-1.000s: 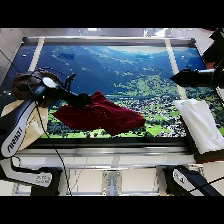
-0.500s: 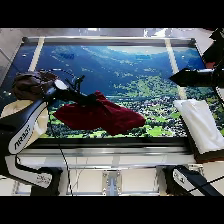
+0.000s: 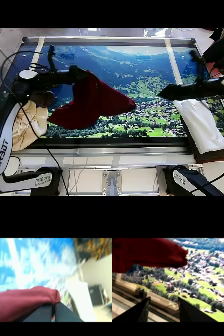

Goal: Fold the shirts.

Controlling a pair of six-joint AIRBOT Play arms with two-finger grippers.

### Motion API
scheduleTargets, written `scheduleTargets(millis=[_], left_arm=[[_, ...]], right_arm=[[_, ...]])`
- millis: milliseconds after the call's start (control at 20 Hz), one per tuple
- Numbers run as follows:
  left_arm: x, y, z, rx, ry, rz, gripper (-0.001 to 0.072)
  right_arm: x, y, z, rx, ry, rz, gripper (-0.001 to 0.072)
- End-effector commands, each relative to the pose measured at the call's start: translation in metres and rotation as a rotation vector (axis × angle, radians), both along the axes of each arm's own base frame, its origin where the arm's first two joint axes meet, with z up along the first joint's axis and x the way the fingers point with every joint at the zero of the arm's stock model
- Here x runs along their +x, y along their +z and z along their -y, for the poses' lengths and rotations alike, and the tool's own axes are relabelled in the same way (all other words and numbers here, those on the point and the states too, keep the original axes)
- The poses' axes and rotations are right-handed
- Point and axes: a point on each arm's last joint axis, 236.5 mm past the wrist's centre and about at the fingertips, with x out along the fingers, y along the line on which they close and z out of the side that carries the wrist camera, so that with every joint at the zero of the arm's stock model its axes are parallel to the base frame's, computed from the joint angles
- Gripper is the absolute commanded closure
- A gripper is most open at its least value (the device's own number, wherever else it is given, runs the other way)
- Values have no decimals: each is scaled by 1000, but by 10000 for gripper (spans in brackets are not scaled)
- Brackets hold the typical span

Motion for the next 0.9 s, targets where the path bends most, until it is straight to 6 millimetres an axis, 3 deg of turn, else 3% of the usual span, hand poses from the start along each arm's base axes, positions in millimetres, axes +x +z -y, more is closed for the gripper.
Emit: scheduleTargets(millis=[0, 100, 300, 350, 400, 550, 700, 850], left_arm=[[2, 40, -16, -35, 58, 94, 691], [1, 38, -9, -35, 45, 90, 692], [6, 38, -8, -31, 68, 99, 692], [6, 38, -8, -30, 71, 100, 692], [6, 38, -8, -30, 70, 100, 692], [6, 38, -8, -30, 70, 100, 692], [5, 38, -7, -30, 66, 99, 692], [5, 37, -8, -22, 65, 100, 692]], right_arm=[[-16, -51, -68, 93, 74, -53, 248], [-11, -80, -117, 102, 81, 11, 222], [-24, -137, -219, 145, 117, -25, 216], [-24, -152, -243, 160, 112, -45, 133], [-24, -163, -265, 169, 118, -68, 91], [-17, -180, -329, 186, 197, -95, 83], [-1, -184, -365, 203, 253, -108, 83], [5, -204, -359, 174, 226, -186, 83]])
